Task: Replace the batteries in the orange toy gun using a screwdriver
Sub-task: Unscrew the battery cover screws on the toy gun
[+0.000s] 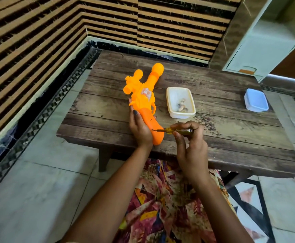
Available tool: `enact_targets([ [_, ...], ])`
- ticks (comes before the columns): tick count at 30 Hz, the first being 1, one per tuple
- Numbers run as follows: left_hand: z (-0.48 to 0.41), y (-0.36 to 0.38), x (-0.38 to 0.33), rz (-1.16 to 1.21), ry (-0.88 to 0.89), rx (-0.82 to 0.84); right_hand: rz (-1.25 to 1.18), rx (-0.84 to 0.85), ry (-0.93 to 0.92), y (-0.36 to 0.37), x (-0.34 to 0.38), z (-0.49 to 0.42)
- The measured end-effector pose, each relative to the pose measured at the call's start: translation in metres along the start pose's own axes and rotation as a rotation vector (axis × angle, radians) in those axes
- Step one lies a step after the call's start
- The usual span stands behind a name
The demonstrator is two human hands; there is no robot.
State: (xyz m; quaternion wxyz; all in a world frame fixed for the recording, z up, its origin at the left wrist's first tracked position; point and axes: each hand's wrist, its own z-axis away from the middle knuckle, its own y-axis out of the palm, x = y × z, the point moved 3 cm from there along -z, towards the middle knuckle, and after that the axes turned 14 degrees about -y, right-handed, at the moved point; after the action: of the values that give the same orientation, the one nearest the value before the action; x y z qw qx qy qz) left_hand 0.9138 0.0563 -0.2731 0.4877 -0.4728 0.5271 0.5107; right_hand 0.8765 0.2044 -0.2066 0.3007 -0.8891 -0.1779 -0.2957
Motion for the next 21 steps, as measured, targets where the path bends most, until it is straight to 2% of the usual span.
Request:
enact_targets([
  [5, 0.001, -0.001, 0.003, -0.06, 0.003, -0.041, 0.017, 0.021, -0.013, 0.0, 0.002, -0.002],
  [11, 0.006, -0.002, 0.015, 0.129, -0.209, 0.056, 0.034, 0.074, -0.001, 0.001, 0.0, -0.009],
  [15, 0.001, 0.002, 0.007, 0.312, -0.267, 0.12, 0.047, 0.133, -0.045, 0.001, 0.007, -0.02],
  [21, 0.006, 0.002, 0.003, 0.39, -0.288, 0.124, 0.063, -0.024, 0.041, -0.004, 0.009, -0.032],
])
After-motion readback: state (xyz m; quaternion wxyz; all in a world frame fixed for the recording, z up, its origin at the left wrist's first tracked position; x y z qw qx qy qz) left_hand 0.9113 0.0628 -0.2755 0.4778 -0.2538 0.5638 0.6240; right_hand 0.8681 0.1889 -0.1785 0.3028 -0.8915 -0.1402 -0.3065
